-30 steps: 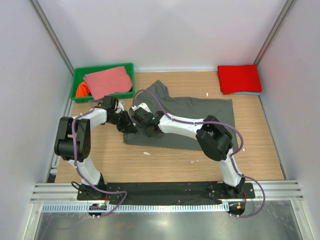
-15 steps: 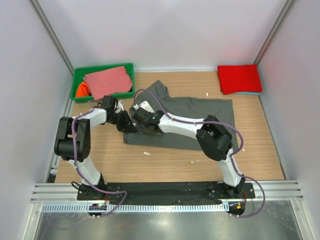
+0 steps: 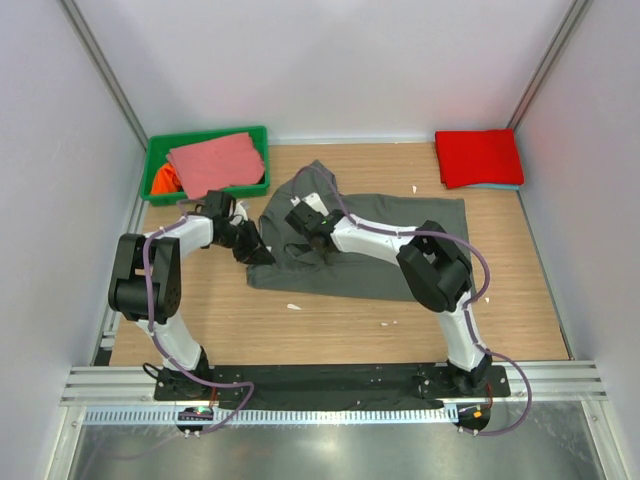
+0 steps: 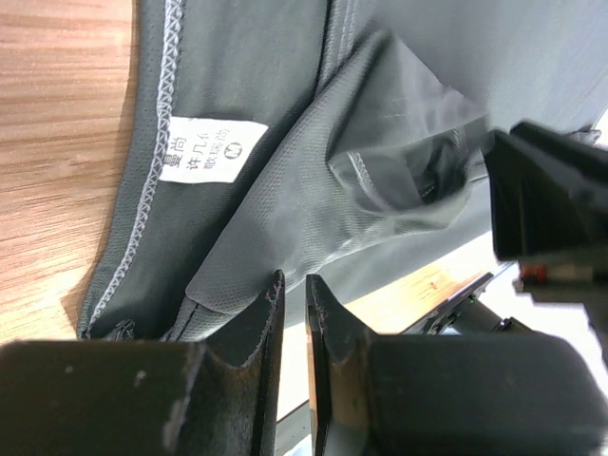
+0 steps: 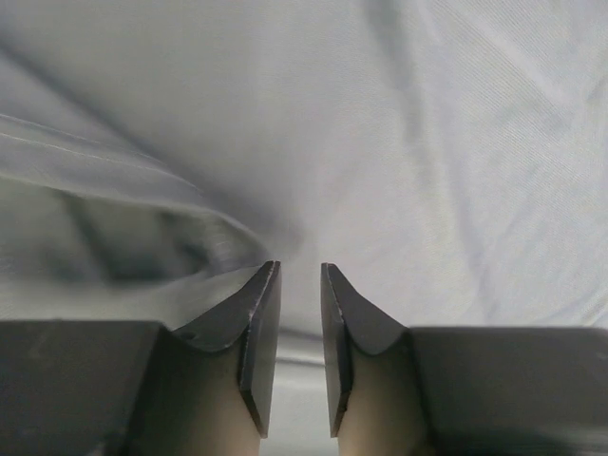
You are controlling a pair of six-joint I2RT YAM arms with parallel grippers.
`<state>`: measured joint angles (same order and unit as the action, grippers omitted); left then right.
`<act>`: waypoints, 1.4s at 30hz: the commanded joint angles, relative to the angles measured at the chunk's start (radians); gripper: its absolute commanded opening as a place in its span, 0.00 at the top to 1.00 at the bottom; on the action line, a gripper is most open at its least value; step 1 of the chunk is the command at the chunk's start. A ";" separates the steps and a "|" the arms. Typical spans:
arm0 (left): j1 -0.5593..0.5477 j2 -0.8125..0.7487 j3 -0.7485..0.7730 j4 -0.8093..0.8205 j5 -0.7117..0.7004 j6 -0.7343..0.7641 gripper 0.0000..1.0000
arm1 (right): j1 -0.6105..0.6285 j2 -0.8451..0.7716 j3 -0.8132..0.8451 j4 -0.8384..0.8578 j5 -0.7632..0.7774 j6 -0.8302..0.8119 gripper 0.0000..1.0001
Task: Fold and stack the t-shirts
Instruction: Fold the tshirt
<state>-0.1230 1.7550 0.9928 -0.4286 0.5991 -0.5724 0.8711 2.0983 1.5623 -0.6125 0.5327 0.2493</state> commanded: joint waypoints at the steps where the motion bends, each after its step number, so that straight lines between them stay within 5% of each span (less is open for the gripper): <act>1: 0.006 -0.020 0.043 -0.001 0.034 -0.006 0.85 | -0.049 -0.072 -0.024 0.042 -0.026 0.007 0.69; 10: -0.017 0.011 0.127 -0.001 0.067 0.034 0.69 | -0.089 -0.222 -0.073 0.124 -0.268 0.042 0.54; 14: -0.058 0.059 0.245 -0.064 -0.075 0.144 0.64 | -0.070 -0.235 -0.044 0.145 -0.424 0.108 0.47; 20: -0.145 0.132 0.352 -0.165 -0.228 0.221 0.62 | -0.072 -0.139 0.139 -0.160 -0.267 0.425 0.46; 24: -0.181 0.167 0.389 -0.189 -0.272 0.233 0.62 | -0.078 -0.152 0.082 -0.135 -0.338 0.681 0.42; 32: -0.185 0.123 0.356 -0.211 -0.371 0.292 0.59 | -0.089 -0.132 0.041 -0.167 -0.359 0.809 0.39; 42: -0.195 0.167 0.366 -0.164 -0.289 0.266 0.58 | -0.092 -0.075 0.036 -0.158 -0.385 0.878 0.38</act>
<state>-0.3138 1.9236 1.3460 -0.6193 0.2832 -0.3080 0.7822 2.0132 1.5890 -0.7712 0.1532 1.0851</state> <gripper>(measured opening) 0.419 0.621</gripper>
